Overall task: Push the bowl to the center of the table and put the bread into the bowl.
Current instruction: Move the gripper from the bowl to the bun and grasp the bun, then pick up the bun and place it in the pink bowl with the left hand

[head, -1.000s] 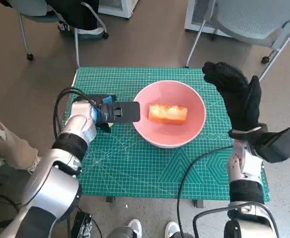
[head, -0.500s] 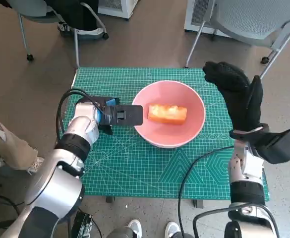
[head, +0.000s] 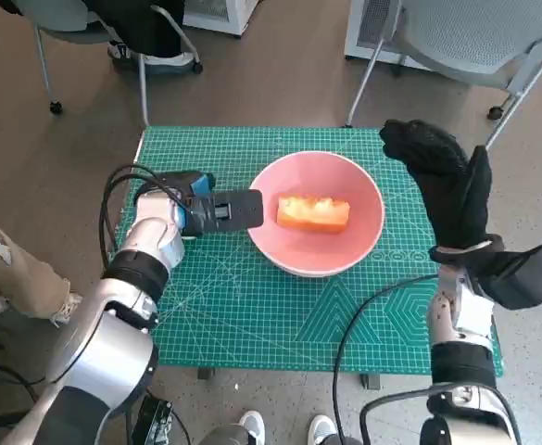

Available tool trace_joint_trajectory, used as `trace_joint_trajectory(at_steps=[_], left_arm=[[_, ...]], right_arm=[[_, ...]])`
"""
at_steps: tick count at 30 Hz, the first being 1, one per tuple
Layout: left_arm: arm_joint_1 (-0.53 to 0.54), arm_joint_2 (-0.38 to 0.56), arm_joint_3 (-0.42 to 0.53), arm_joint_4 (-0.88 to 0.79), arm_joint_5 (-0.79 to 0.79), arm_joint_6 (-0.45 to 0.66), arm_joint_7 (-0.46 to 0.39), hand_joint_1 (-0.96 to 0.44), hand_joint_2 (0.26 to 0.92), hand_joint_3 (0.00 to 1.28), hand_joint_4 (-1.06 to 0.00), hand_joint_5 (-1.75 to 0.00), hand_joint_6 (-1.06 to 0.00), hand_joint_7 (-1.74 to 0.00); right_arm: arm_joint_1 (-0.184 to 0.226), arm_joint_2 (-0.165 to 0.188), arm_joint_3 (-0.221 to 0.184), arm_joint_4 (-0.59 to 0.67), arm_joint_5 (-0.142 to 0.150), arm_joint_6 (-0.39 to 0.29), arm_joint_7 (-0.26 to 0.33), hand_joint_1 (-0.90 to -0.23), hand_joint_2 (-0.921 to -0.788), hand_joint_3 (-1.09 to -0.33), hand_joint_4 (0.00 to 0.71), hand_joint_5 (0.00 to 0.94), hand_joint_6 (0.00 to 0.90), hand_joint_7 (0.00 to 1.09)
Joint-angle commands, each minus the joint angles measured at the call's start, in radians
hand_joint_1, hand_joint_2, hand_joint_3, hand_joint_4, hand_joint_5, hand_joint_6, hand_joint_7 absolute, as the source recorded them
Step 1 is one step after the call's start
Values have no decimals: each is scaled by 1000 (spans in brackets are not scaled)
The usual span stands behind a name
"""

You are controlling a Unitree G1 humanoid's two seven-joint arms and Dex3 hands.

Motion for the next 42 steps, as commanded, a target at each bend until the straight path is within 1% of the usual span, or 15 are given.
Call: trace_joint_trajectory(at_steps=[1, 5, 7, 10, 17, 20, 22, 23, 24, 26, 27, 29, 31, 37, 42], left_arm=[[7, 12, -1, -9, 2, -17, -5, 425, 457, 958, -655, -1498, -332, -550], [1, 22, 8, -10, -8, -23, -27, 416, 501, 897, -634, -1497, -243, -432], [-1, 27, 13, -13, -14, -28, -34, 412, 522, 860, -630, -1484, -244, -409], [1, 34, 21, -17, -22, -36, -32, 407, 545, 822, -625, -1473, -303, -417], [2, 44, 24, -21, -20, -49, -34, 399, 583, 771, -602, -1476, -393, -428], [-1, 49, 25, -23, -20, -51, -37, 394, 616, 705, -608, -1444, -424, -434], [-3, 52, 27, -25, -21, -52, -38, 385, 681, 572, -621, -1389, -482, -508], [-5, 55, 28, -27, -22, -53, -40, 384, 691, 553, -623, -1381, -490, -519], [-6, 56, 29, -29, -22, -53, -41, 381, 718, 499, -628, -1362, -505, -576], [-14, 65, 37, -40, -28, -53, -45, 378, 747, 441, -632, -1343, -517, -652], [-18, 70, 41, -46, -30, -54, -47, 243, 774, 393, -641, -1350, -529, -822], [-25, 80, 50, -64, -37, -54, -50, 125, 797, 347, -650, -1343, -549, -973], [-28, 90, 60, -86, -43, -55, -51, 52, 808, 314, -658, -1303, -570, -1091], [-23, 131, 93, -219, -63, -47, -60, 6, 857, 206, -678, -1140, -583, -1267], [28, 179, 133, -435, -69, -17, -79, 1, 874, 156, -721, -1104, -583, -1256]], right_arm=[[18, -4, -2, 6, 6, 14, 5, -689, -921, -777, 183, 0, 57, 482], [14, -1, -2, 15, 5, 9, 5, -690, -921, -776, 183, 0, 56, 485], [12, 1, -2, 20, 5, 6, 6, -690, -921, -776, 183, 1, 56, 485], [5, 4, -1, 30, 3, 3, 5, -690, -921, -776, 184, 1, 55, 487], [-6, 10, -1, 46, 7, 4, 9, -690, -921, -776, 185, 1, 56, 491], [-8, 12, 0, 49, 8, 1, 10, -691, -921, -775, 185, 1, 57, 493], [-9, 14, 0, 49, 7, -1, 11, -691, -921, -775, 185, 1, 59, 495], [-10, 14, 0, 50, 8, -1, 11, -691, -921, -775, 185, 1, 59, 495], [-10, 14, 0, 51, 7, -2, 12, -691, -921, -775, 185, 1, 60, 496], [-11, 15, 0, 53, 10, -2, 14, -690, -921, -775, 185, 1, 61, 497], [-12, 15, -1, 54, 10, -2, 15, -689, -921, -775, 185, 1, 61, 498], [-14, 16, -2, 56, 12, -1, 18, -687, -921, -775, 185, 1, 62, 499], [-14, 16, -2, 58, 12, -2, 20, -686, -921, -775, 185, 1, 62, 499], [-16, 19, -2, 64, 9, -13, 21, -679, -921, -775, 189, 3, 63, 501], [-18, 24, 2, 65, 3, -19, 14, -671, -921, -775, 192, 4, 63, 501]])
